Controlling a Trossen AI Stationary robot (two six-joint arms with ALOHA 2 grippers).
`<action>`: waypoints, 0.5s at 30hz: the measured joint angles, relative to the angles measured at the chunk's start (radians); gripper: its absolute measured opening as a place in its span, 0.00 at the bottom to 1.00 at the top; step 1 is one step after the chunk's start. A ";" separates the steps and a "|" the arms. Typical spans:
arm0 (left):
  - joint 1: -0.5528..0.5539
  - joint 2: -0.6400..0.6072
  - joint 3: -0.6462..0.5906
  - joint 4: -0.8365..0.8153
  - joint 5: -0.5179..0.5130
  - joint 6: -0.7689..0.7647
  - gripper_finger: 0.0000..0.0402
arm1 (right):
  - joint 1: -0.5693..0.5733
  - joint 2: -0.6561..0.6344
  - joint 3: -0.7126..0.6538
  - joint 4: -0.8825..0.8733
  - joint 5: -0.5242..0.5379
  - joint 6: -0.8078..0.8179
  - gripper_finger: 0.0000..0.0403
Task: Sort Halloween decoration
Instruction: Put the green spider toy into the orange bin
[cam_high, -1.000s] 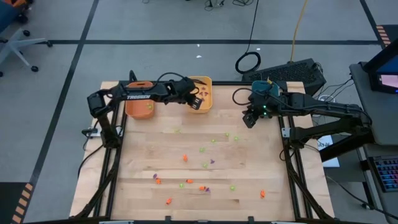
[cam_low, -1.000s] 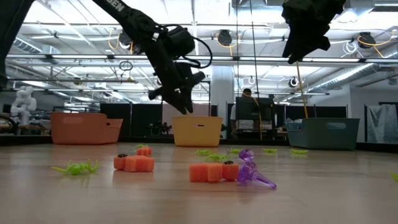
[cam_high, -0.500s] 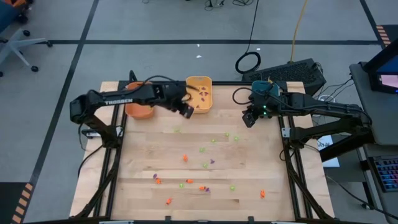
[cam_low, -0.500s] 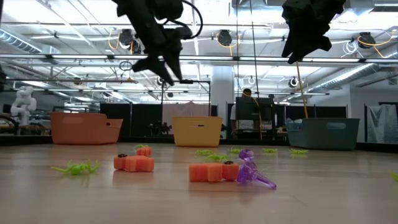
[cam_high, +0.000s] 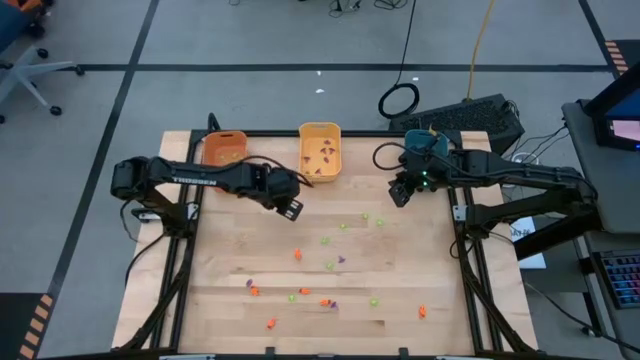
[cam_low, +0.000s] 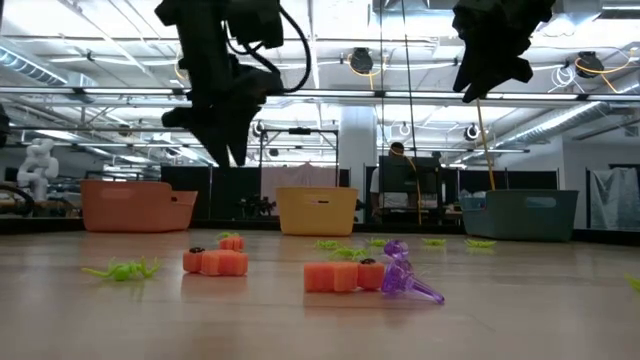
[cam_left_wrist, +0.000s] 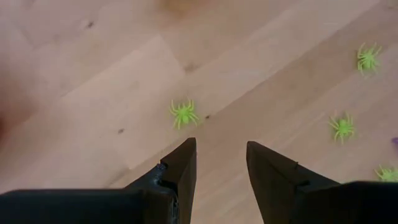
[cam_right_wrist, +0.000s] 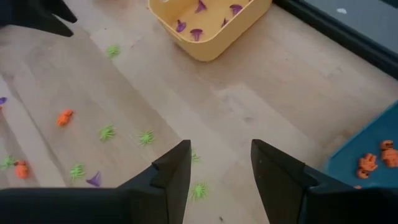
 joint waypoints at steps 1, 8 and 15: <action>0.000 -0.001 -0.012 0.011 0.000 0.010 0.35 | 0.005 0.001 0.000 0.000 0.000 0.009 0.39; 0.000 -0.001 -0.088 0.020 0.001 0.100 0.35 | 0.051 0.009 0.000 0.000 -0.001 0.058 0.39; -0.028 -0.001 -0.130 0.088 -0.052 0.286 0.35 | 0.096 0.029 0.000 0.005 0.000 0.094 0.39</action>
